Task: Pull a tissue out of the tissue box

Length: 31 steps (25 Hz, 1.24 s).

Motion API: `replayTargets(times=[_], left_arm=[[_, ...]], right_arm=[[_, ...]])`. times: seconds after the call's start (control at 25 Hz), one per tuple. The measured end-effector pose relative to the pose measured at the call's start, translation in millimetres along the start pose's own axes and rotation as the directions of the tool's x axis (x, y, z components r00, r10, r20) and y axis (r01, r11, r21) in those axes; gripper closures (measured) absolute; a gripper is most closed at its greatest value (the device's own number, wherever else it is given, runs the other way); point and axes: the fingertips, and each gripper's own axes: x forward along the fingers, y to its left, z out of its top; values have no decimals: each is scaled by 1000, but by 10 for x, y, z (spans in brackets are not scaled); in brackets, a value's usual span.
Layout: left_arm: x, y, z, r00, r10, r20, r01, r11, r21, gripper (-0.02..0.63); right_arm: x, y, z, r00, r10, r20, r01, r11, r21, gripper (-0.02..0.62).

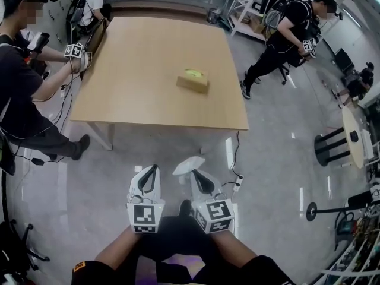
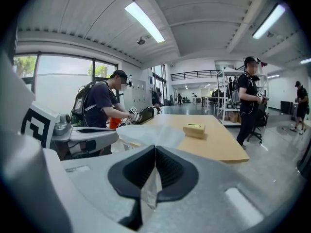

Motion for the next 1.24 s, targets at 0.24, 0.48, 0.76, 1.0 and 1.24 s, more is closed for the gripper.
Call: replayTargets(times=[0.24,0.48,0.76,1.0,1.24], left_arm=[[-102,11,118,1000,8,22,-9,1000,12,588],[-52,17,71,1000,0,28,0,1000,6,588],[-34,36,54,999,-19,27,19,1000,6,588],[-48,39,16,1000,-24,17,24,1000,6,588],[-43,136,-7,1000,-18,19,18,1000,-1,588]], right_arm=[[-92,32,67,999,-9,32,8,999,31,601],[-113,31,43,998,-28,56,26,999,40,601],[-102,91,-40,998,-37,50,35,999,37,601],[-75,105,-25,998,-36,48,34,999,38,603],[-1,137,-9,998,-38,54,36,999,37,601]])
